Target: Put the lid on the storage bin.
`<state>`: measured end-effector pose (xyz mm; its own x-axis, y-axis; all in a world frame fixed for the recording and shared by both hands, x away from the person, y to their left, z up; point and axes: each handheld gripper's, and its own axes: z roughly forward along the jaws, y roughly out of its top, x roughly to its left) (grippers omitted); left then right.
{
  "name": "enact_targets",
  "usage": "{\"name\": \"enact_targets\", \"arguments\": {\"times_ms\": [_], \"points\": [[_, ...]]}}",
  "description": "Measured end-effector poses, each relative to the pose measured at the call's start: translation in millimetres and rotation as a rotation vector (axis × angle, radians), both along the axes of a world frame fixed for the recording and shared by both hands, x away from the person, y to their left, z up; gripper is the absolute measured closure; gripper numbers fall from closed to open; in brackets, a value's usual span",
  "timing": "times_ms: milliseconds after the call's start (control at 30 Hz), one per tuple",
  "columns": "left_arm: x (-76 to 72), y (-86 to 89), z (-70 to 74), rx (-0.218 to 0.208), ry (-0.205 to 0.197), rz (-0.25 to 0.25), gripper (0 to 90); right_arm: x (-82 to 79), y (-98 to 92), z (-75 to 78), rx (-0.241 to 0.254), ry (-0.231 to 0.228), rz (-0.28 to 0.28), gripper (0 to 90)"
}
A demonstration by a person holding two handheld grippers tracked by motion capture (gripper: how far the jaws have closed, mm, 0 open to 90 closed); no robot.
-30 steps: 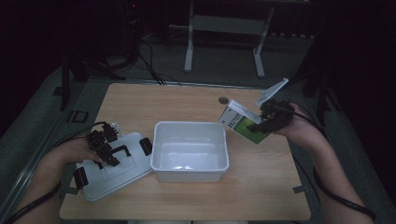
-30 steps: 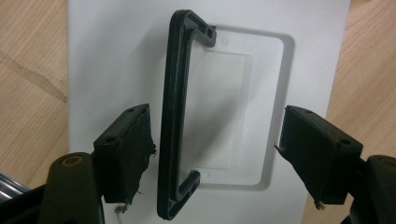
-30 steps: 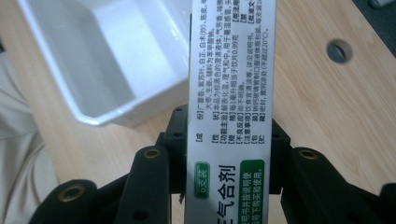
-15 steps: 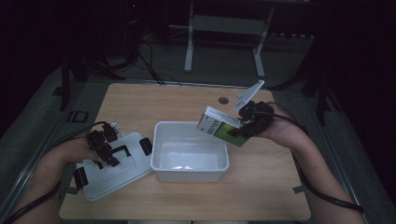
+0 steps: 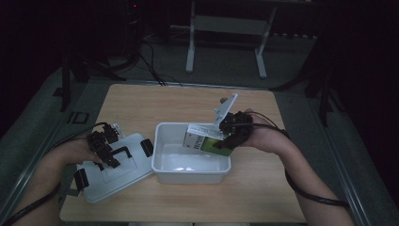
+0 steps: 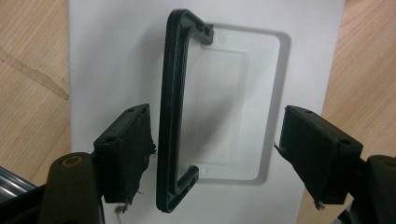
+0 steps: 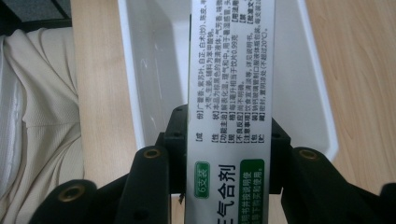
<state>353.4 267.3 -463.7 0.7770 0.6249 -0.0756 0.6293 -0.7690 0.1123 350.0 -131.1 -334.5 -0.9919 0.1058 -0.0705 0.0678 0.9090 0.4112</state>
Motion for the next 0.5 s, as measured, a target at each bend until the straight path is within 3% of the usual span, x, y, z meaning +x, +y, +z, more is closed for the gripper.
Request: {"name": "enact_targets", "arguments": {"times_ms": [500], "points": [[-0.3,-0.6,-1.3,0.003,-0.003,-0.005,25.5,5.7,20.9,-34.7,-0.051,0.027,0.070,64.1]]}}
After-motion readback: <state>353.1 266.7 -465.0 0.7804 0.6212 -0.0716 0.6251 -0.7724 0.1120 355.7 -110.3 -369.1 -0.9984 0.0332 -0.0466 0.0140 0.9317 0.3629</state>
